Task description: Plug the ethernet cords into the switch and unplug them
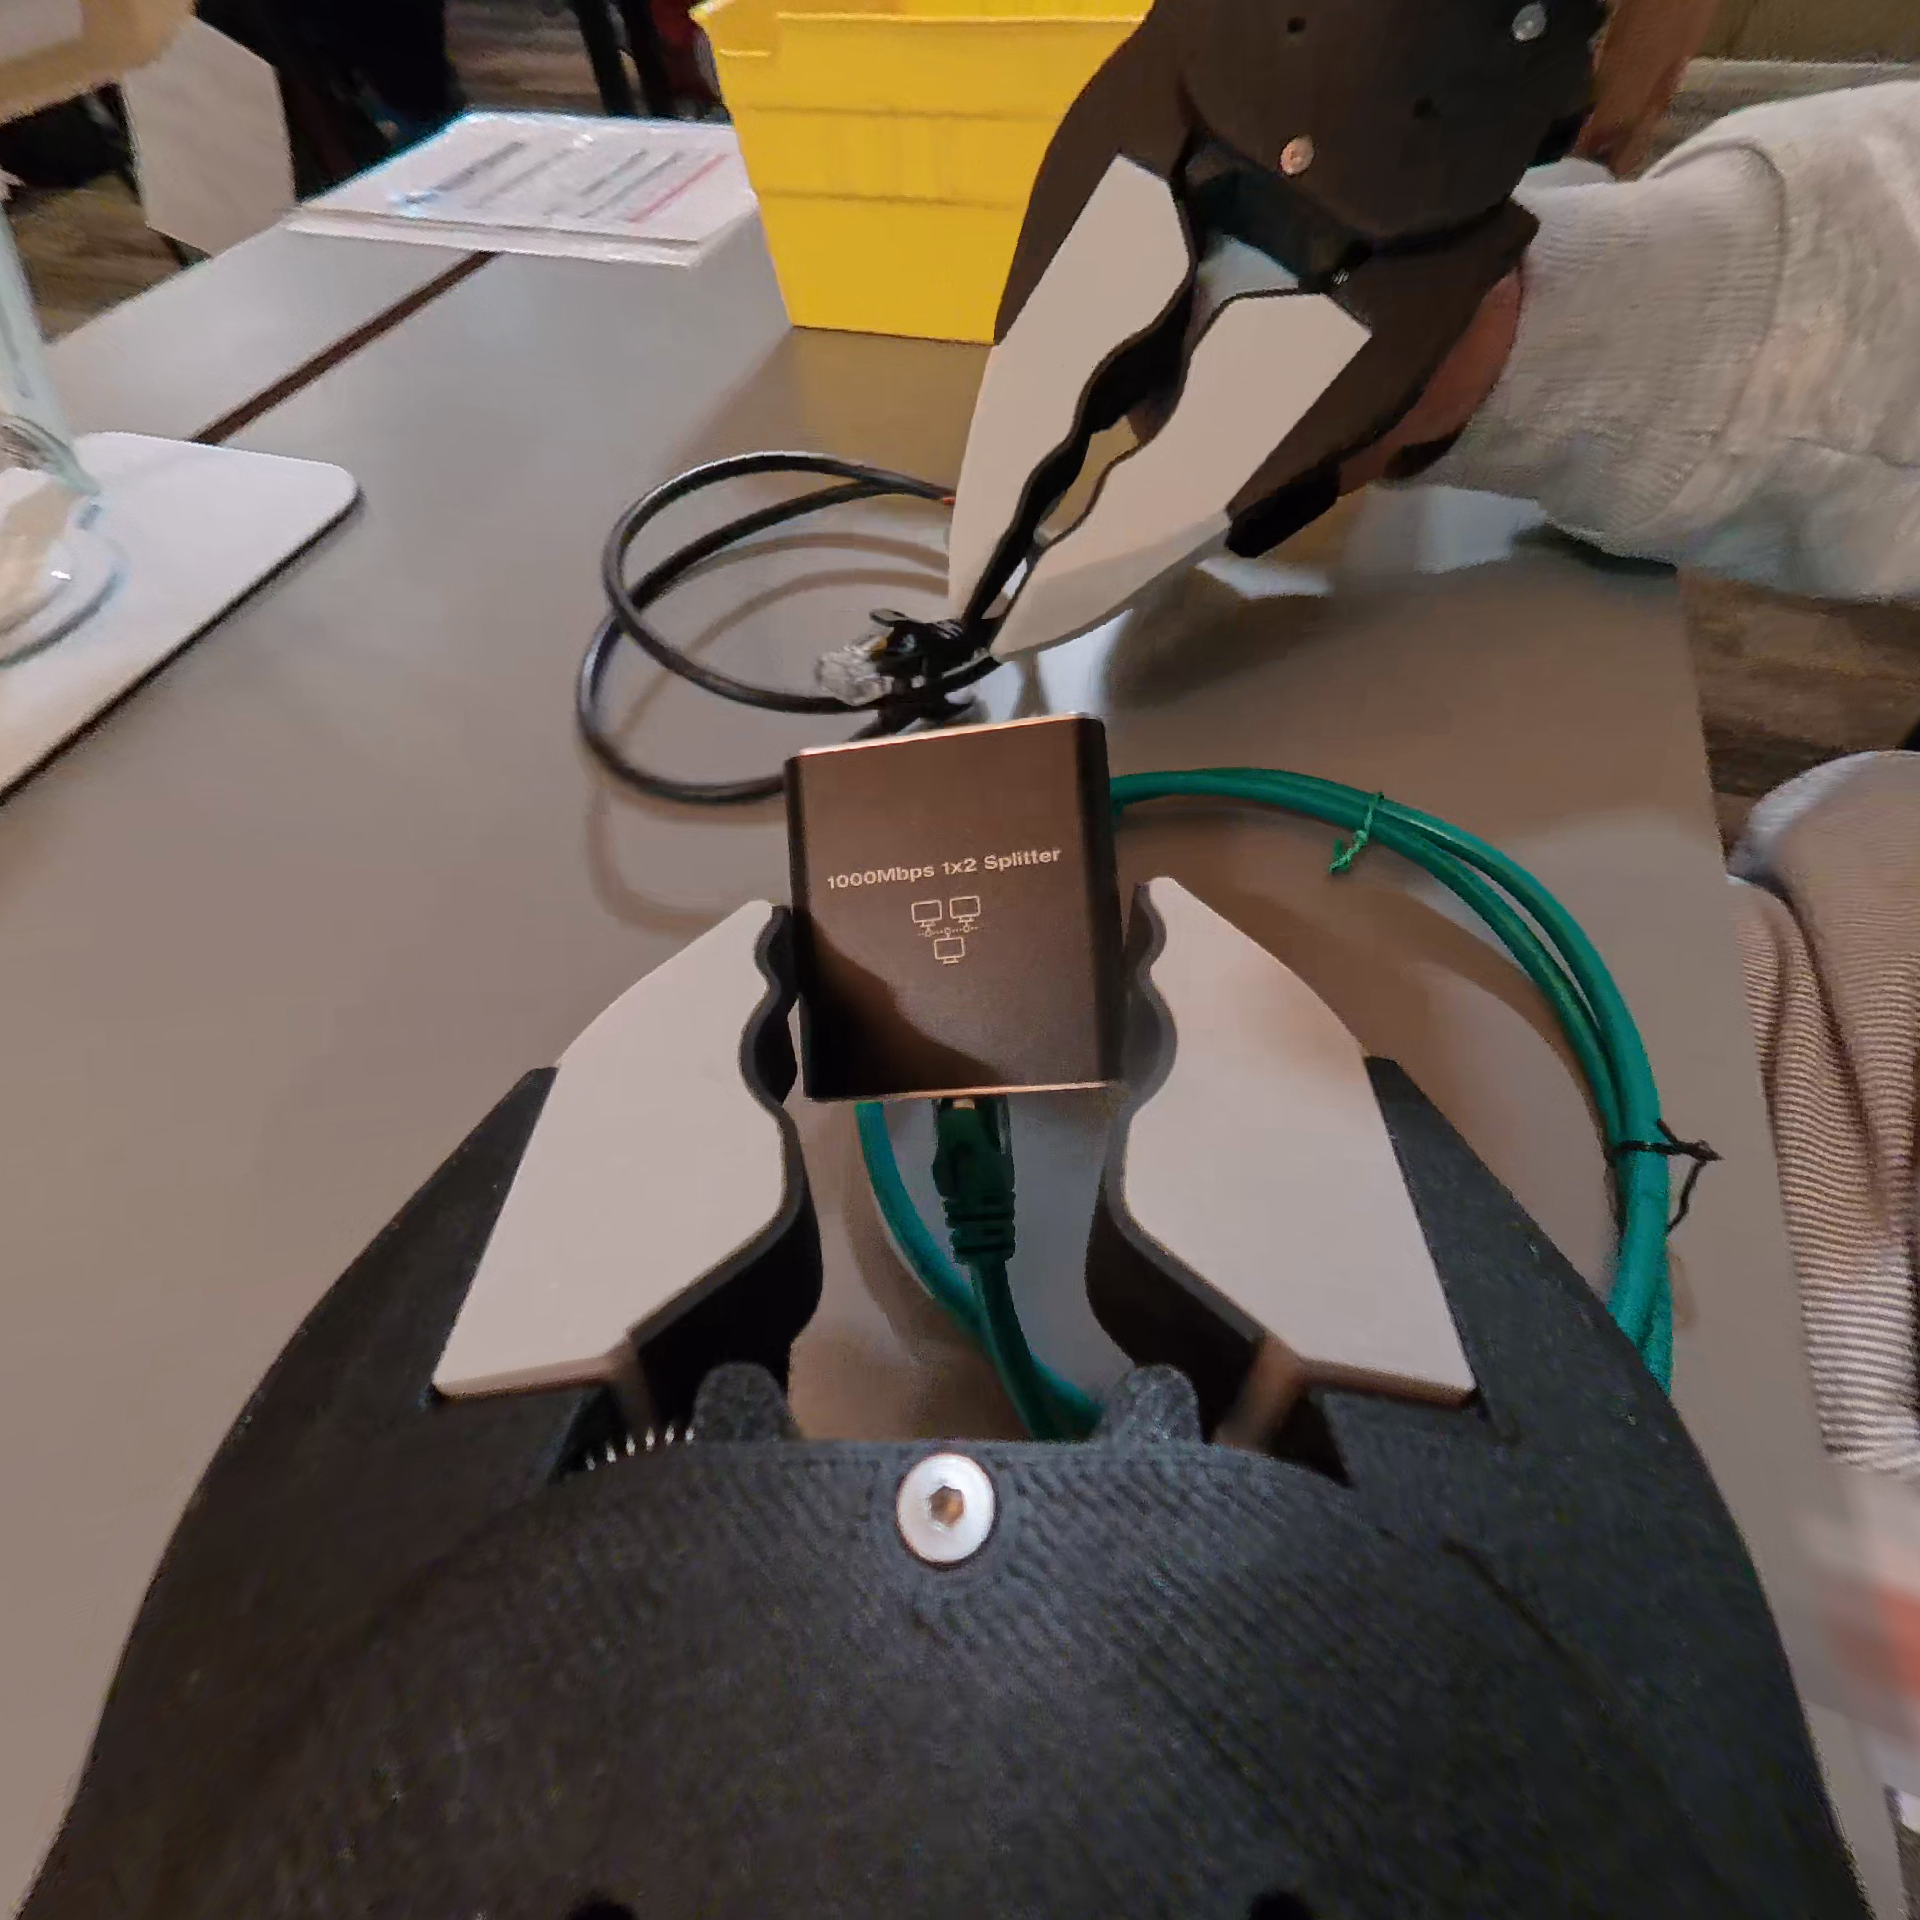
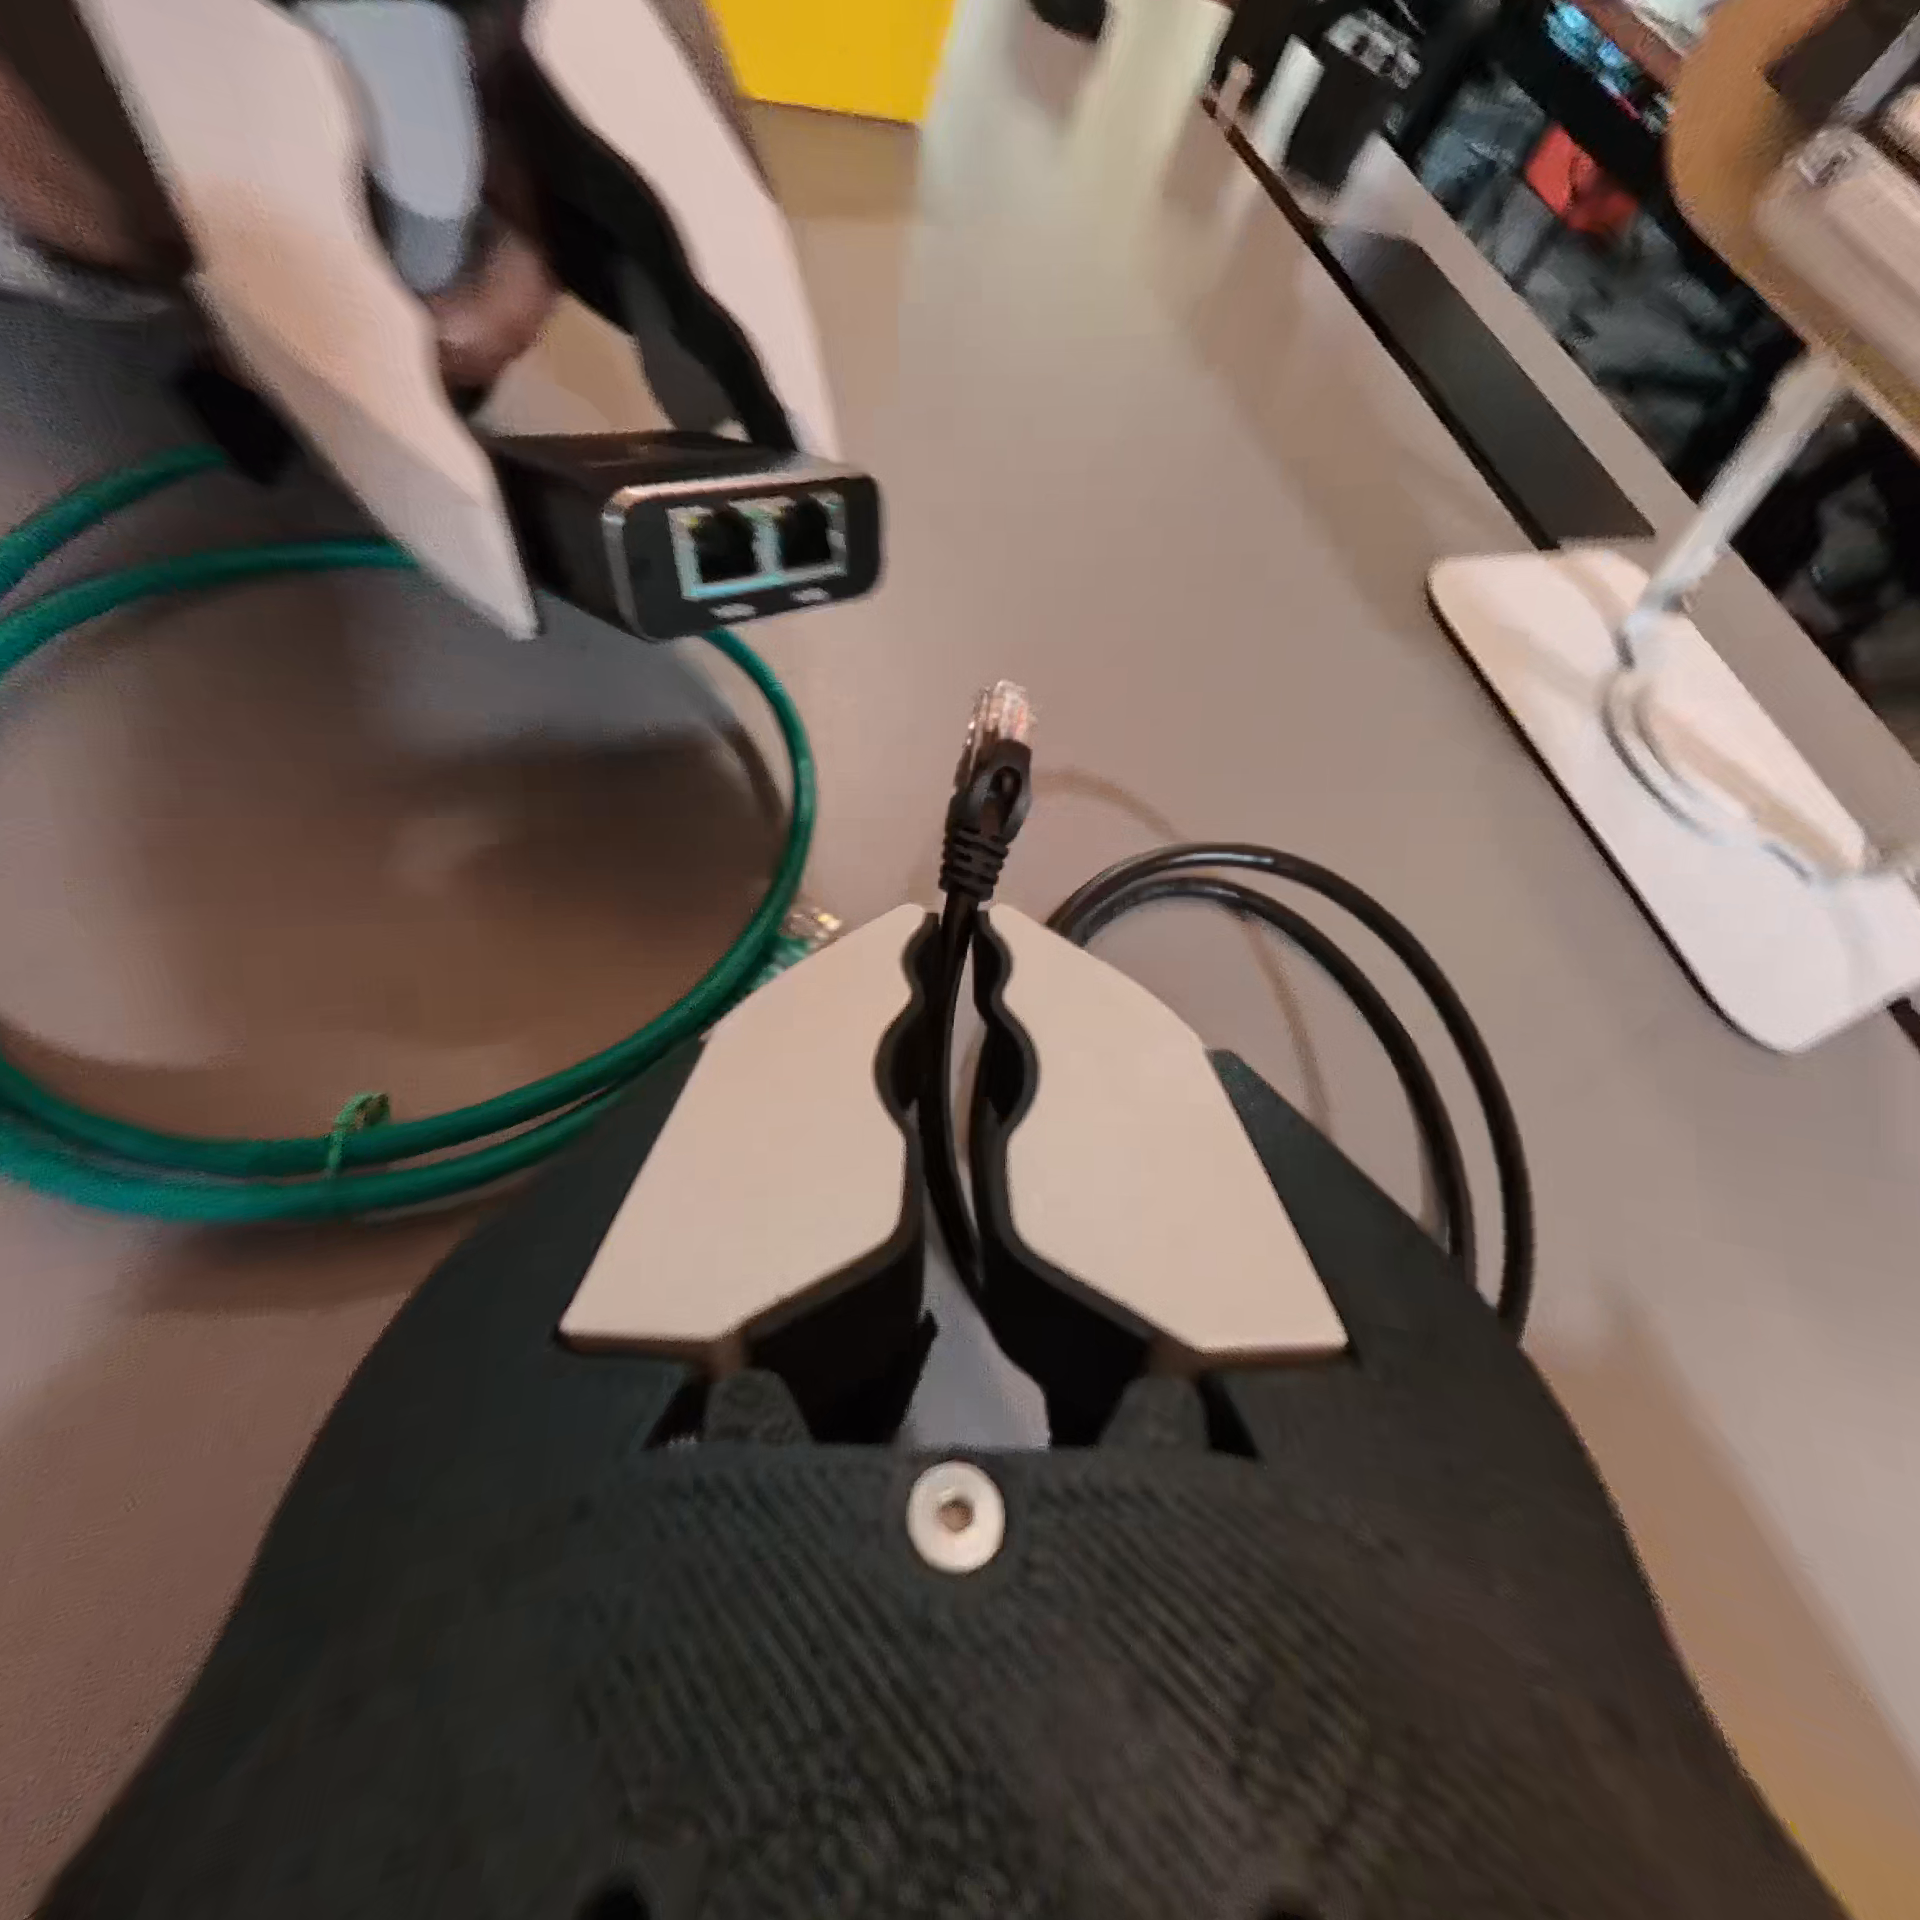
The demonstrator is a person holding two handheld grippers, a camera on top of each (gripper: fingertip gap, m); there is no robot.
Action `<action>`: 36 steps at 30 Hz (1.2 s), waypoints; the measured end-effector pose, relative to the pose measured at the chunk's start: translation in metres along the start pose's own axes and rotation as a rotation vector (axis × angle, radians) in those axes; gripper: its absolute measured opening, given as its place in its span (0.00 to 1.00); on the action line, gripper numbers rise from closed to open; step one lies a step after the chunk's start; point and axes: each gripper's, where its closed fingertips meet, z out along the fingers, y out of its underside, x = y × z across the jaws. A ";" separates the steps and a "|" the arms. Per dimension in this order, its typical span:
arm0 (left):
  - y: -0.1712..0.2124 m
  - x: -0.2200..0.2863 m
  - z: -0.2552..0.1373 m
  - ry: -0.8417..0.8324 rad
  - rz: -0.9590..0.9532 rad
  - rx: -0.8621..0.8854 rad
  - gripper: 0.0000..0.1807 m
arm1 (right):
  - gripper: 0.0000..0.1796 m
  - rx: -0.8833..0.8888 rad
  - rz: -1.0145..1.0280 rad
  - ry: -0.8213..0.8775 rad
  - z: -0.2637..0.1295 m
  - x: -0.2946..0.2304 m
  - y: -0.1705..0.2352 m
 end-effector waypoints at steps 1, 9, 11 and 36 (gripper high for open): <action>0.001 0.002 0.001 0.011 -0.001 -0.010 0.35 | 0.03 -0.008 -0.044 -0.021 -0.001 -0.005 0.000; 0.023 0.019 0.017 0.052 0.118 -0.195 0.35 | 0.03 -0.159 -0.336 -0.042 -0.015 -0.026 0.007; 0.028 0.022 0.019 0.057 0.145 -0.231 0.35 | 0.03 -0.213 -0.390 -0.038 -0.014 -0.029 0.014; 0.032 0.027 0.021 0.080 0.172 -0.262 0.35 | 0.03 -0.414 -0.695 0.130 0.003 -0.031 0.026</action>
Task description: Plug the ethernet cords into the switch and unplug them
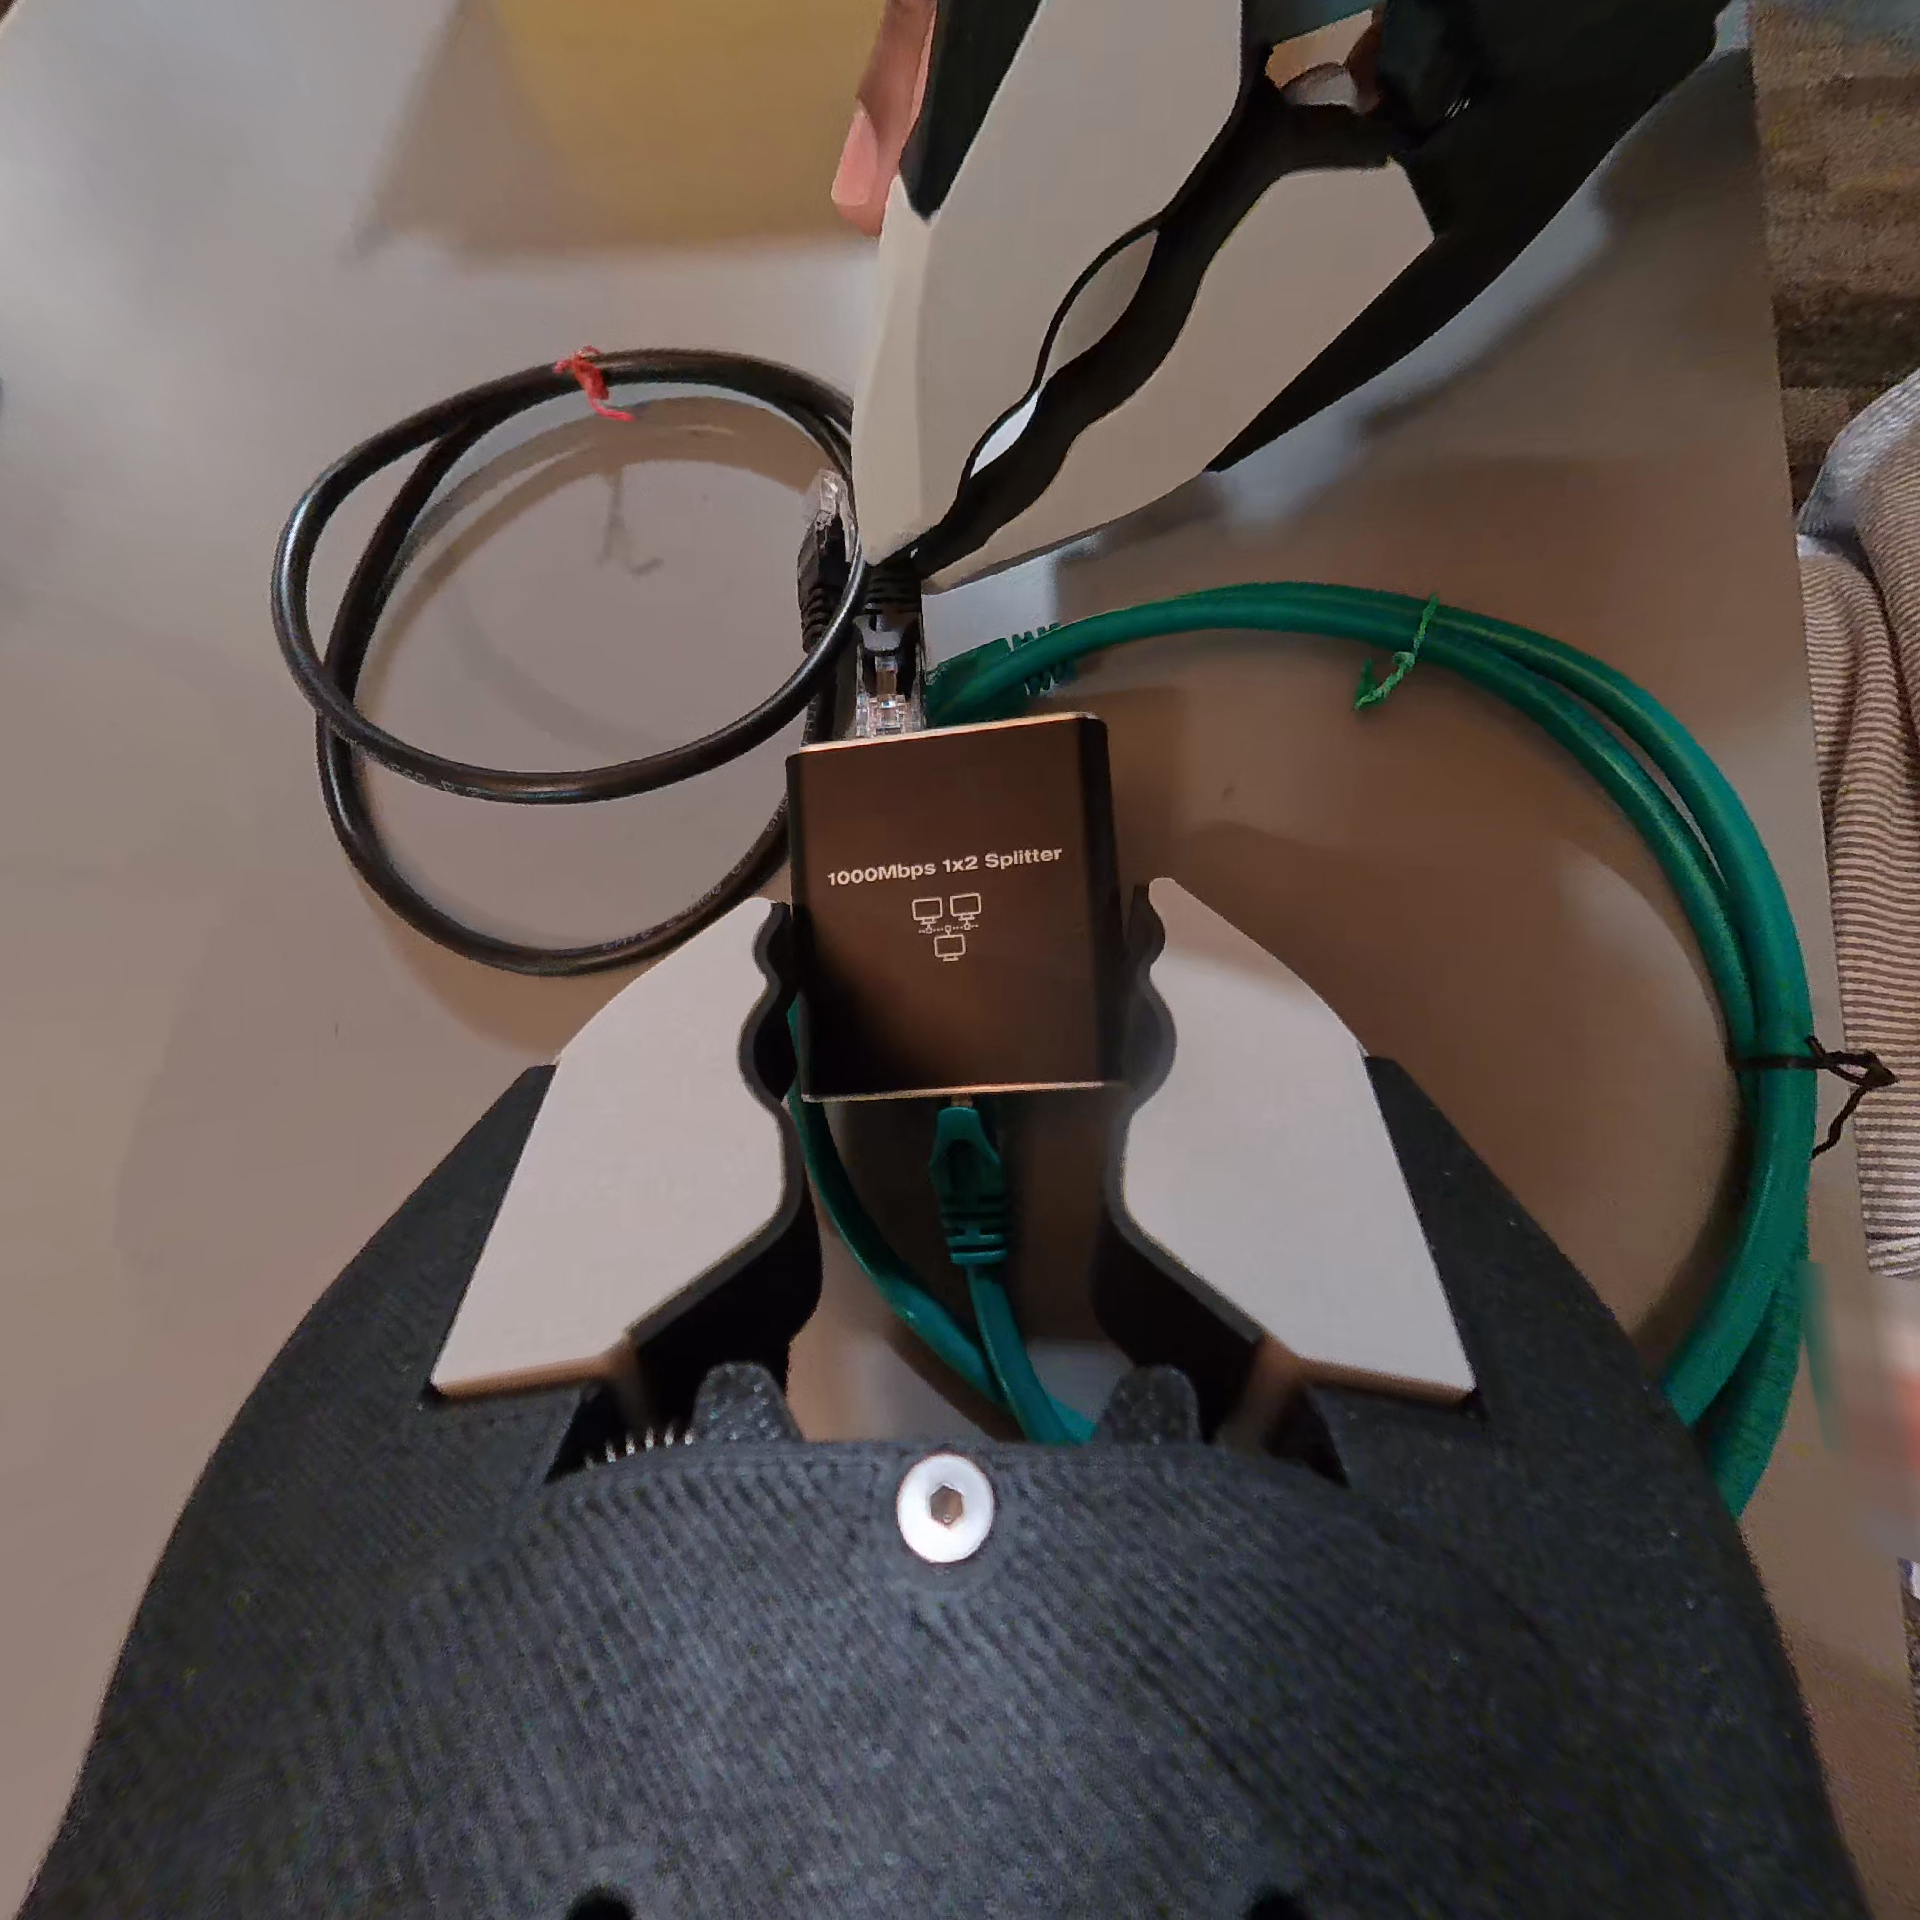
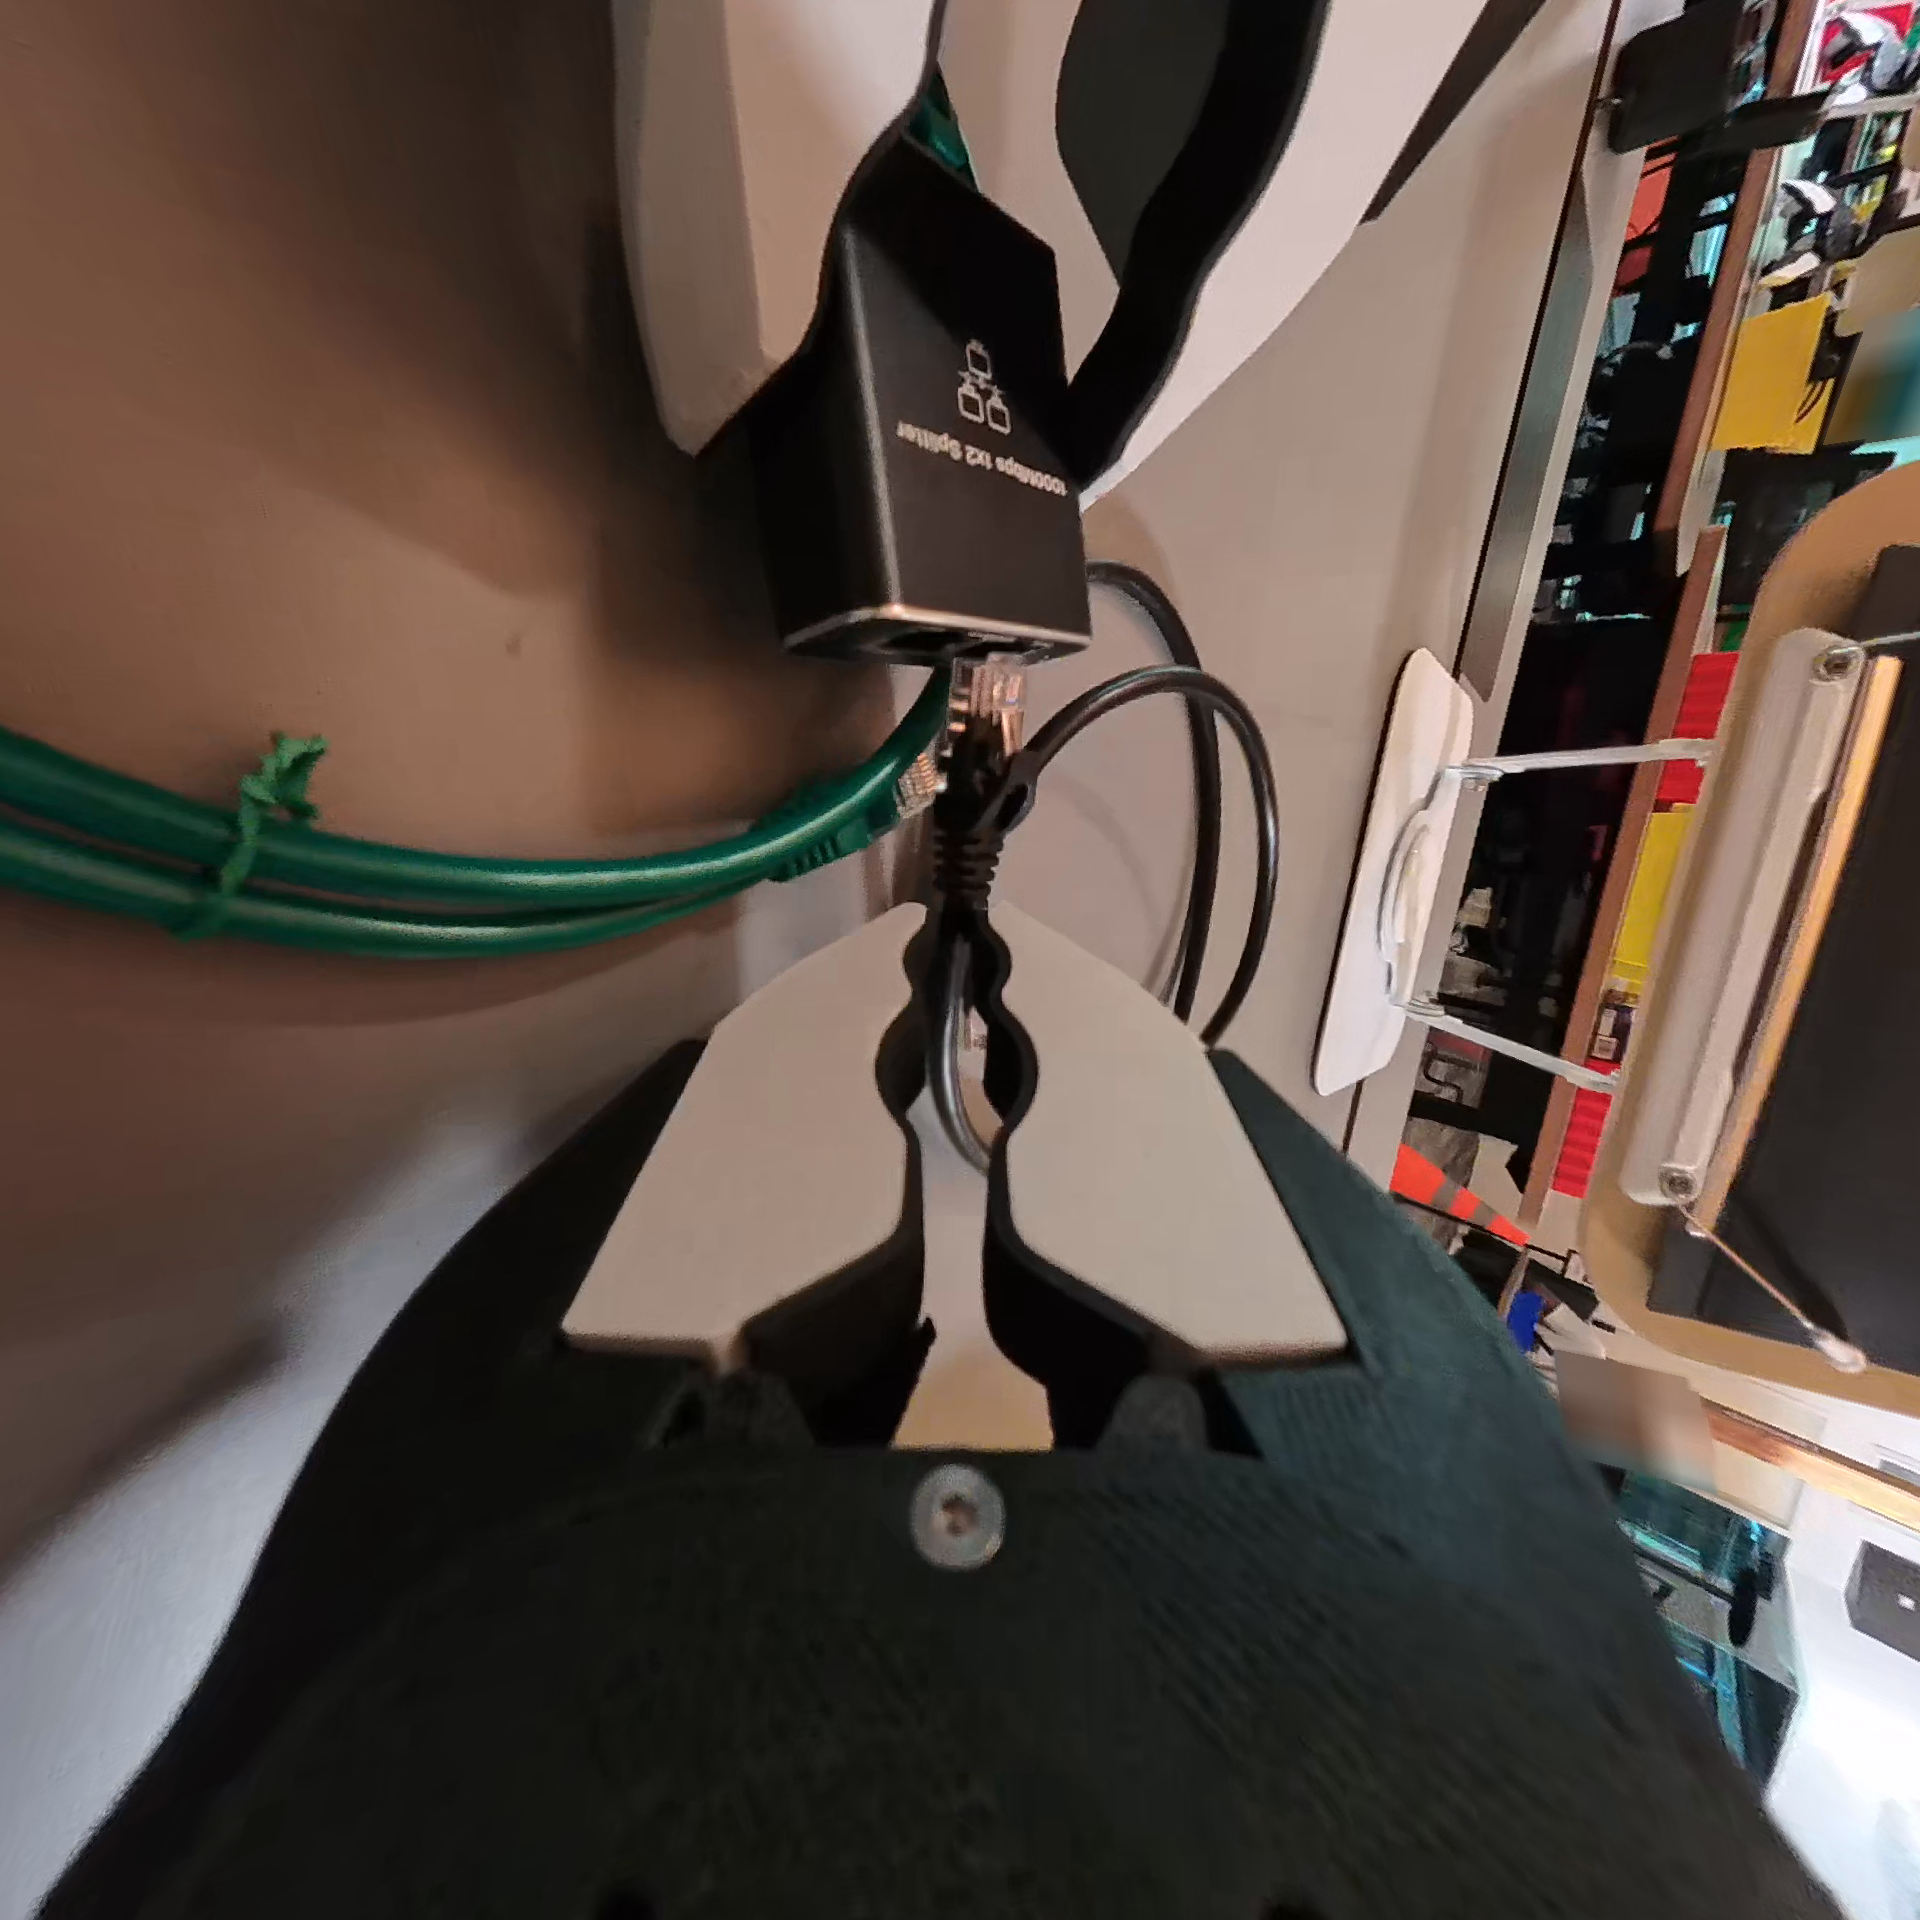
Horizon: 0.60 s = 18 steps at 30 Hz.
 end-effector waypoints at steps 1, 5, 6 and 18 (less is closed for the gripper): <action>0.000 0.000 0.000 0.000 0.000 0.001 0.35 | 0.03 -0.005 -0.006 0.003 0.001 0.000 0.000; 0.000 0.000 0.000 0.004 -0.007 0.001 0.35 | 0.03 -0.018 -0.037 0.021 0.002 -0.001 0.001; 0.000 0.000 0.000 0.004 -0.007 0.001 0.35 | 0.03 -0.017 -0.041 0.023 0.002 -0.001 0.001; 0.000 -0.001 0.000 0.003 -0.015 0.000 0.35 | 0.11 0.367 0.642 -0.233 -0.014 0.016 0.000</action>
